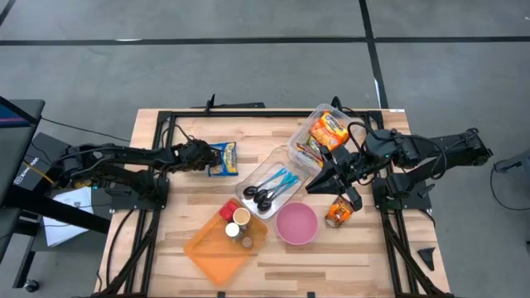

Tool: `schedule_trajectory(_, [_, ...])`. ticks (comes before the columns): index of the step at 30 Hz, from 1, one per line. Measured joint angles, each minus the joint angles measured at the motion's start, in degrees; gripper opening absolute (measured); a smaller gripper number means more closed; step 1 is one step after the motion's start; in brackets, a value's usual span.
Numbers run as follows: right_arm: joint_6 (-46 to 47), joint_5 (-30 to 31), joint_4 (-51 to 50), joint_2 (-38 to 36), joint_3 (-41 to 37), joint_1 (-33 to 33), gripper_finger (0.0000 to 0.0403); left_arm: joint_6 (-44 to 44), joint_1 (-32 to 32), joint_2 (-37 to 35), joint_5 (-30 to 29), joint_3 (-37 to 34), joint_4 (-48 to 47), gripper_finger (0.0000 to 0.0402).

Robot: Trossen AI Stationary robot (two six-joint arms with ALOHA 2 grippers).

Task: Pick & Place Food Item
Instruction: Put the blue noodle pack into the transparent container

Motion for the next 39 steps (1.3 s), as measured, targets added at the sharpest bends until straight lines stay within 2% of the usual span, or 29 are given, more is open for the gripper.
schedule_trajectory(4, [0.1,0.0,0.0,0.0,0.0,0.0,0.0042,-0.7,0.0,1.4,1.1,-2.2,5.7,0.0202])
schedule_trajectory(7, [0.9,0.0,0.0,0.0,0.0,0.0,0.0042,-0.7,0.0,1.3,1.0,-2.4,5.7,0.0178])
schedule_trajectory(16, [1.3,0.0,-2.1,0.0,0.0,0.0,0.0042,-0.5,-0.2,1.0,-1.5,-2.5,6.9,0.0025])
schedule_trajectory(18, [1.3,0.0,-2.1,0.0,0.0,0.0,0.0042,-0.6,-0.2,0.9,-1.6,-2.6,7.3,0.0008])
schedule_trajectory(27, [1.2,1.8,-0.5,0.0,0.0,0.0,0.0042,-0.7,-0.1,-4.6,-1.6,-2.7,10.8,0.0001])
schedule_trajectory(33, [1.1,9.0,-0.3,0.0,0.0,0.0,0.0042,-1.0,1.2,-10.9,-1.8,-2.7,11.9,0.0000])
schedule_trajectory(39, [4.3,18.8,1.0,1.2,0.0,-0.3,0.0042,-5.3,1.6,-15.7,-2.7,-2.7,13.6,0.0000])
